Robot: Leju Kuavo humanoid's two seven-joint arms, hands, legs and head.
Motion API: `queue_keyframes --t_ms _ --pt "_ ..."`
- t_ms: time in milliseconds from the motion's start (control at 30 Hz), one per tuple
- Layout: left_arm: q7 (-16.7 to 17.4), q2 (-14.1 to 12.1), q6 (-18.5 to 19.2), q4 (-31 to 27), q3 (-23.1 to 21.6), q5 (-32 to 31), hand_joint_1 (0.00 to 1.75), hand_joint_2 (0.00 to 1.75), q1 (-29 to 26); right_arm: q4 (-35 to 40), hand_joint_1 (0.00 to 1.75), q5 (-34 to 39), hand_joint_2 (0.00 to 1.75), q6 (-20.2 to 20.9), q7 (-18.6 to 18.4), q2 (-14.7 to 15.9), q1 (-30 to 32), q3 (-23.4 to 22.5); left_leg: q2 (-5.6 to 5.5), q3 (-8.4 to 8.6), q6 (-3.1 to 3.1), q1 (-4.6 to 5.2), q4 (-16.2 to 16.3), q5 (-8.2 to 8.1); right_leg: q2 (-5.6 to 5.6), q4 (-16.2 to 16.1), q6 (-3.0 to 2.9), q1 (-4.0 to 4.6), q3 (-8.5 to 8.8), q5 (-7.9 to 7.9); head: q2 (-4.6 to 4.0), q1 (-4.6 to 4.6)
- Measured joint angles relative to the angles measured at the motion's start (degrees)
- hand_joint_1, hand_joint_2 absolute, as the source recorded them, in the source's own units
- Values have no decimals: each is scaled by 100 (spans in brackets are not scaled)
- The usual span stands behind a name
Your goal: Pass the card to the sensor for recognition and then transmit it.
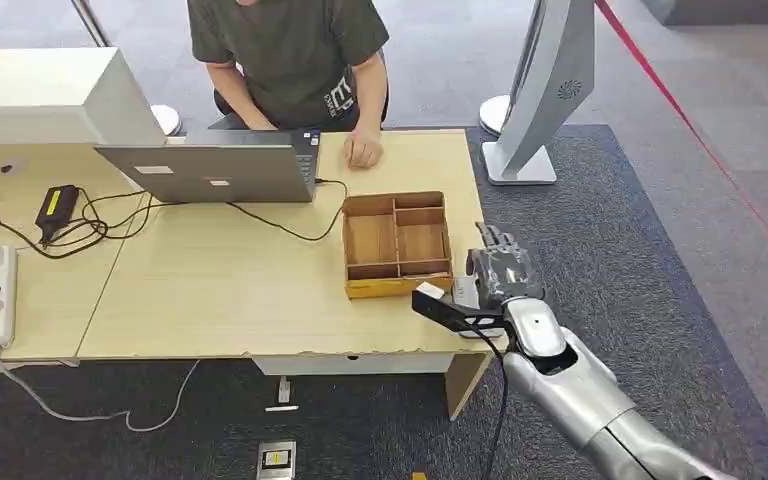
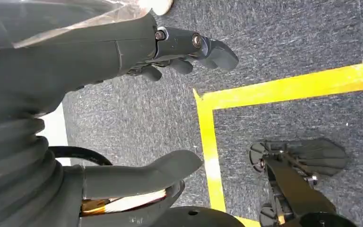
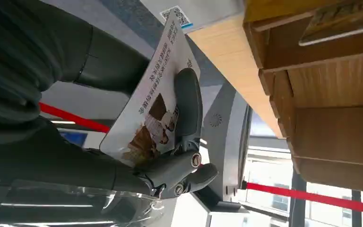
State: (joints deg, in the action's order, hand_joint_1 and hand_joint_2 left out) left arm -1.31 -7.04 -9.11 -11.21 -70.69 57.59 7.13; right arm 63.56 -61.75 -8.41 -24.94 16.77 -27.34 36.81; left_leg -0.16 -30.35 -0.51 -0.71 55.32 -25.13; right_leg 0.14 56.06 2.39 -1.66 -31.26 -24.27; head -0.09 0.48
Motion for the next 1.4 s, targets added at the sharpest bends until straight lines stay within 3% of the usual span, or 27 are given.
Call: queue_keyframes --t_ms 567,1400 --pt "26 0 -52 0 2 -17 0 175 -2 -339 175 511 175 -120 -197 127 74 -37 0 1 0 0 1 0 0 -1 0 0 -2 0 2 0" --pt "35 0 -109 0 2 -52 0 175 -3 -332 175 1255 175 -431 -107 210 401 -120 1 4 0 0 0 0 1 0 0 0 1 1 2 0"
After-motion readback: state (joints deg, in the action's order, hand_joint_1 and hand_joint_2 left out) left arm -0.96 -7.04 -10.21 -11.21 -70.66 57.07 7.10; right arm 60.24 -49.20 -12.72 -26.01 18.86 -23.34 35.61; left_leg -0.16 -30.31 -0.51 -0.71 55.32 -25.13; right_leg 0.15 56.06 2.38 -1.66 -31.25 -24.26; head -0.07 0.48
